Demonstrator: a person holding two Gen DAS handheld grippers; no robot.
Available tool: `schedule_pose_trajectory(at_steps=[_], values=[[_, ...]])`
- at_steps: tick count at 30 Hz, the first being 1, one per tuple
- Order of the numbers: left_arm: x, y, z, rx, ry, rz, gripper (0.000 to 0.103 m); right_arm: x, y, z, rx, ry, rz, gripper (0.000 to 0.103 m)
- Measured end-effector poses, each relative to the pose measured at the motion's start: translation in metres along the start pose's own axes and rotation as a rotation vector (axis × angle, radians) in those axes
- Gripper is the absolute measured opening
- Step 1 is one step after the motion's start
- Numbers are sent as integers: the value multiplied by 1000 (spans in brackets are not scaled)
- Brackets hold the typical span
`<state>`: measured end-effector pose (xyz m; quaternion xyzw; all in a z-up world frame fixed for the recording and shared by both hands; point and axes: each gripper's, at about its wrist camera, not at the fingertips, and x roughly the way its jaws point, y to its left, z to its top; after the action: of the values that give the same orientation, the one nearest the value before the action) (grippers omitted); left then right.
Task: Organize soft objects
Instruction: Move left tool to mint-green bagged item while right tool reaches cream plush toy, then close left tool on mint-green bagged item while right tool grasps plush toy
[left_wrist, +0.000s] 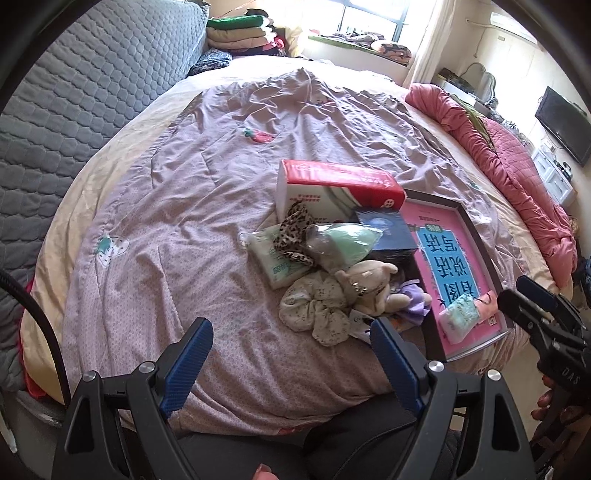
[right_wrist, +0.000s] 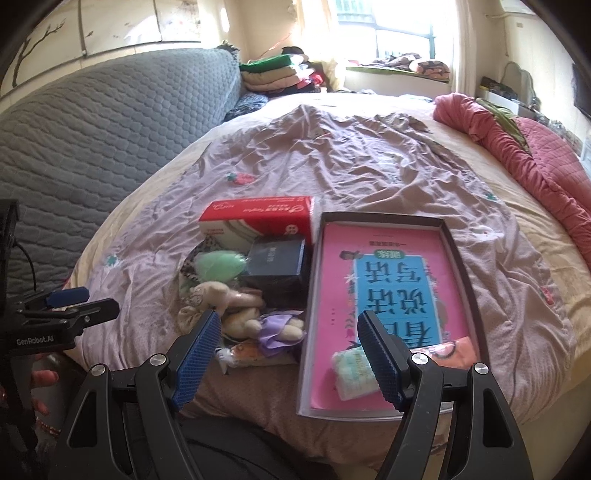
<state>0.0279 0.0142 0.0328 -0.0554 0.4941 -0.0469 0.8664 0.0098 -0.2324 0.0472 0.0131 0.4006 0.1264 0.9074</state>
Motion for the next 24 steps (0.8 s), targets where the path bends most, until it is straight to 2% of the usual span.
schedule_pose_trajectory(at_steps=[12, 24], values=[[33, -6, 20, -4, 36, -48, 87, 45, 38, -6, -117, 60, 70, 78], [77, -28, 54, 52, 89, -89, 87, 83, 47, -6, -163, 87, 125, 78]])
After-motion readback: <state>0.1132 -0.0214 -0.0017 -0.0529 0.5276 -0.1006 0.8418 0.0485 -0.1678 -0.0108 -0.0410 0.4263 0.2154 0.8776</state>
